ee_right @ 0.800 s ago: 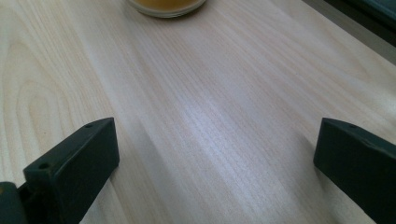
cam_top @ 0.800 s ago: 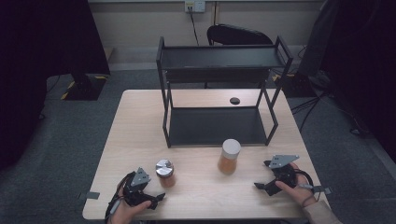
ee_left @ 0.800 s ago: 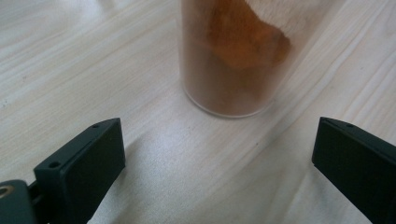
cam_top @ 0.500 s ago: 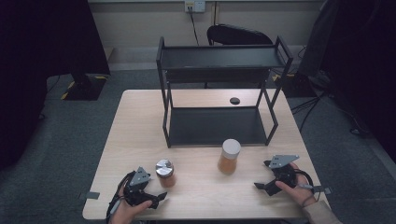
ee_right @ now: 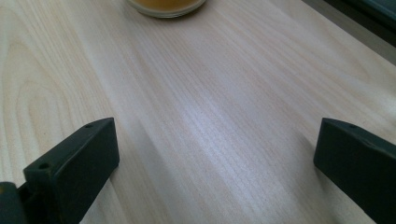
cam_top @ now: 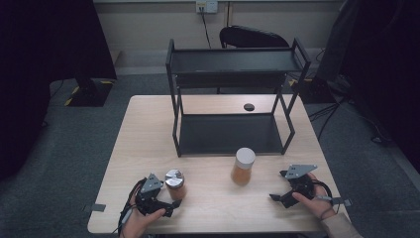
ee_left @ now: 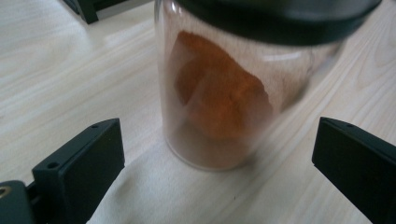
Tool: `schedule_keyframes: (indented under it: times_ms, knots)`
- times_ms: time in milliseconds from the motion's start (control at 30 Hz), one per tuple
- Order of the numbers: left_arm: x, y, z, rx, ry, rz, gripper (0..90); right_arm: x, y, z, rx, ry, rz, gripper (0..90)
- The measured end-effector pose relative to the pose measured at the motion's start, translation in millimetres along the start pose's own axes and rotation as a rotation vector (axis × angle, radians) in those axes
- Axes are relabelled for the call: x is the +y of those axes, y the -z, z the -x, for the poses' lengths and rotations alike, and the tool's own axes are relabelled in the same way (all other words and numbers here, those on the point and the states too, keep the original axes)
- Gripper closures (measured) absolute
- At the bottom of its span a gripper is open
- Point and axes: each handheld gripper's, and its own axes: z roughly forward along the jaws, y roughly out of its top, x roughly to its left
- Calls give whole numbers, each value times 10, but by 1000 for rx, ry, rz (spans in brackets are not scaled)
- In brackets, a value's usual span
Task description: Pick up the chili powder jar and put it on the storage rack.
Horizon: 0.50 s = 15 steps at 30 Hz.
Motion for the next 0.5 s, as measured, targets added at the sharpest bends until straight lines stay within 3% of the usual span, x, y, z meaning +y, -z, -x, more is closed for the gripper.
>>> schedule_keyframes:
  times_ms: [267, 500]
  knots:
    - [33, -68, -11, -6, 9, 7, 22, 0, 0, 0, 0, 0, 0, 0]
    - [37, -118, -23, -9, 12, 13, 80, 0, 0, 0, 0, 0, 0, 0]
